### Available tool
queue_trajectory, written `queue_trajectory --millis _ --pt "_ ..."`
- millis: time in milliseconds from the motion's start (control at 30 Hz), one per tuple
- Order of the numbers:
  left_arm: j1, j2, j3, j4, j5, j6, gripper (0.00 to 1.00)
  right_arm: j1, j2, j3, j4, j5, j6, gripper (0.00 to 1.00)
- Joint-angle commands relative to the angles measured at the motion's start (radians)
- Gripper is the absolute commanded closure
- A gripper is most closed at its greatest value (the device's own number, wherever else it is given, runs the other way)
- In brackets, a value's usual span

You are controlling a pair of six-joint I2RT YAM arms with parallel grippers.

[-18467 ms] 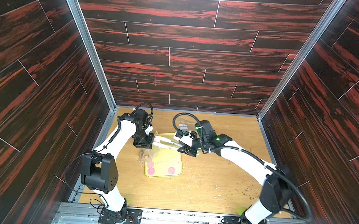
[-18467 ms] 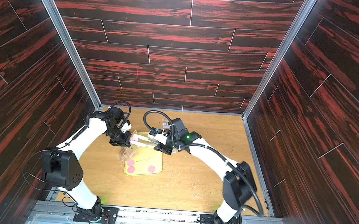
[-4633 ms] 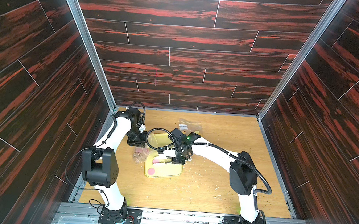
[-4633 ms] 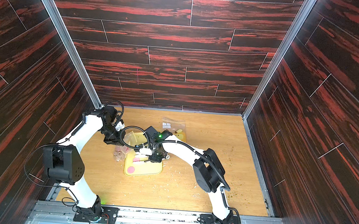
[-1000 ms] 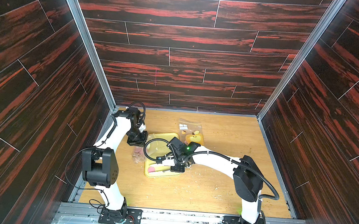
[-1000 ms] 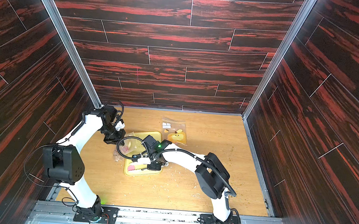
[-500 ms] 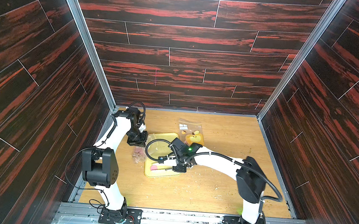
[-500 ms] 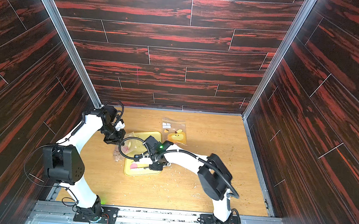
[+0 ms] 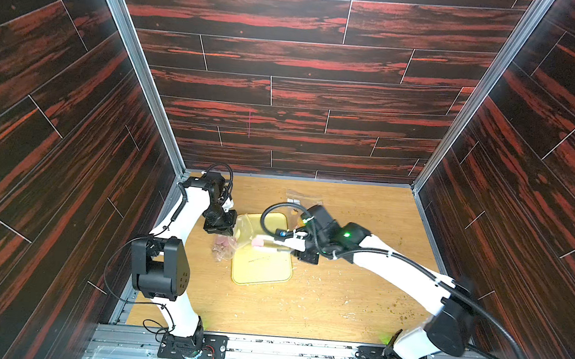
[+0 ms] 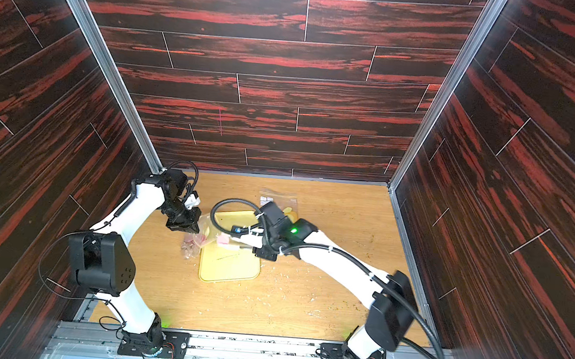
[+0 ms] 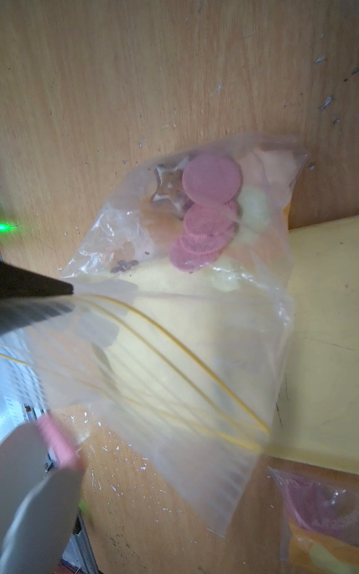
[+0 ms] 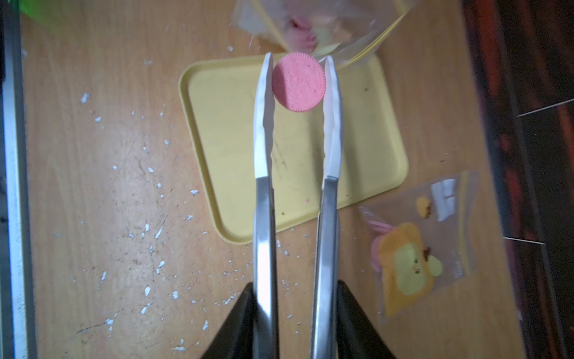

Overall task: Put the cookies into a resealable bag to prevent moisture
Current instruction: Place the cookie in the ziploc bag, then place the clamp on the tray.

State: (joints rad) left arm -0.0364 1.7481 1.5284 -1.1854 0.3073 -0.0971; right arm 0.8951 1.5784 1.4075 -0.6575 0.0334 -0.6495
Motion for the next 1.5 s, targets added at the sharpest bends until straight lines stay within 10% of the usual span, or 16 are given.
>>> queue_trajectory --millis 0,533,1000,1467 --pt "0.006 -0.026 0.014 -0.025 0.009 0.016 1.0 0.0 0.033 0.078 0.02 -0.041 -0.02 0.6" --pt "0.006 -0.048 0.011 -0.028 0.001 0.018 1.0 -0.018 0.259 0.309 -0.023 -0.088 -0.038 0.5" --pt "0.006 -0.088 0.014 -0.032 -0.027 0.007 1.0 -0.132 -0.137 -0.18 0.155 -0.113 0.084 0.51" --pt "0.004 -0.225 0.047 -0.065 -0.094 -0.032 1.0 -0.075 0.197 -0.256 0.541 -0.14 0.167 0.52"
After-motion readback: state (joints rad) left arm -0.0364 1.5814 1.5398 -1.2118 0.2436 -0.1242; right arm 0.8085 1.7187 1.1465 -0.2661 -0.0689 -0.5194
